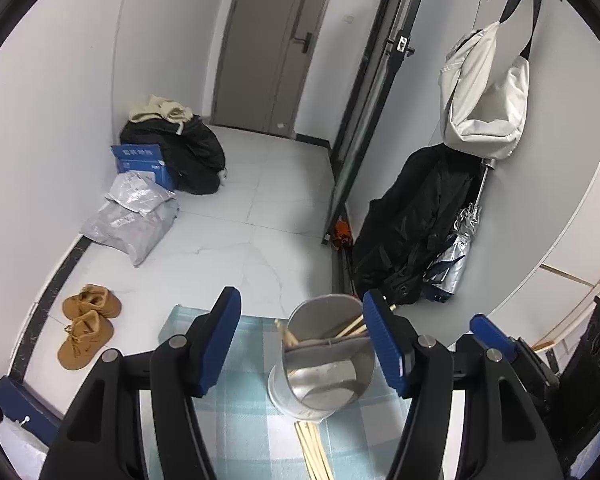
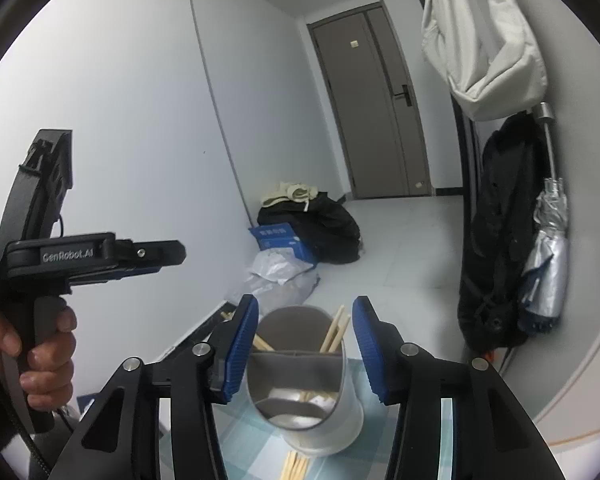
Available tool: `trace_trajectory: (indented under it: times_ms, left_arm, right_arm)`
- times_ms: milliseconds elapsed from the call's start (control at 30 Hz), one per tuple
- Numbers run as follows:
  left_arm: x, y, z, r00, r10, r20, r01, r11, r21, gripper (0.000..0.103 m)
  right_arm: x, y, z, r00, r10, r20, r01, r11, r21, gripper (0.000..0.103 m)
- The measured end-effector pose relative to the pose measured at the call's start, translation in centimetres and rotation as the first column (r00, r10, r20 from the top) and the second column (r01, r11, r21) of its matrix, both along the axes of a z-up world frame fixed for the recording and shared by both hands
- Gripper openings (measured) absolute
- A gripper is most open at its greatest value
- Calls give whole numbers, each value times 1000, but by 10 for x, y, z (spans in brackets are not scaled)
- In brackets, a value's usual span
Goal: Organize utensils
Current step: 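Open both tools to drop the chopsticks into the holder, then move both open tools down toward the chopstick pile beside the holder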
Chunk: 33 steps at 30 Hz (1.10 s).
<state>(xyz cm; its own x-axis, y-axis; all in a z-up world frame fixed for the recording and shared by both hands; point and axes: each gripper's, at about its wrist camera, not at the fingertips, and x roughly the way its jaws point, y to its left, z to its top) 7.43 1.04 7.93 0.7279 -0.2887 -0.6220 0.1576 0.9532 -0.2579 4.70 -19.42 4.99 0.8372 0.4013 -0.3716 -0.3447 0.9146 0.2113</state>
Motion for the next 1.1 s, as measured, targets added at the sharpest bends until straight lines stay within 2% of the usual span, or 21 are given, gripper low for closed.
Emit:
trace_trajectory:
  times_ms: [167,300,633,767,833,1000,1100]
  left_arm:
    - [-25,1,3,998,42,44,-42,999,1,72]
    - [-42,-2,3,992,85,93,-87,996,20,86]
    - [-70,-2,-12,985,104,140,-110,993,33,92]
    - [-76,-9,-26,990,83,111,-93,992,87,92]
    - [-82,-8,-32,989,93,114,-103,991,85,92]
    - [-80,-1,-48,985,137,106,-144,988,54,97]
    - [-77,4,-63,978,163,134,-174,982,74,97]
  right_arm:
    - [-26,-5,7,999,-31,21,31,999,8,51]
    - [-46,-10,9,998,-56,36,55,998,25,64]
    - [-79,-12,-8,993,-108,44,108,994,-11,75]
    - [-86,-10,-17,988,-150,41,152,987,-60,82]
    - [-87,-9,-21,987,-157,36,159,984,-81,83]
    - [-83,-9,-37,989,-148,-18,145,983,-113,85]
    - [-77,-8,-50,988,-119,-93,109,988,-111,85]
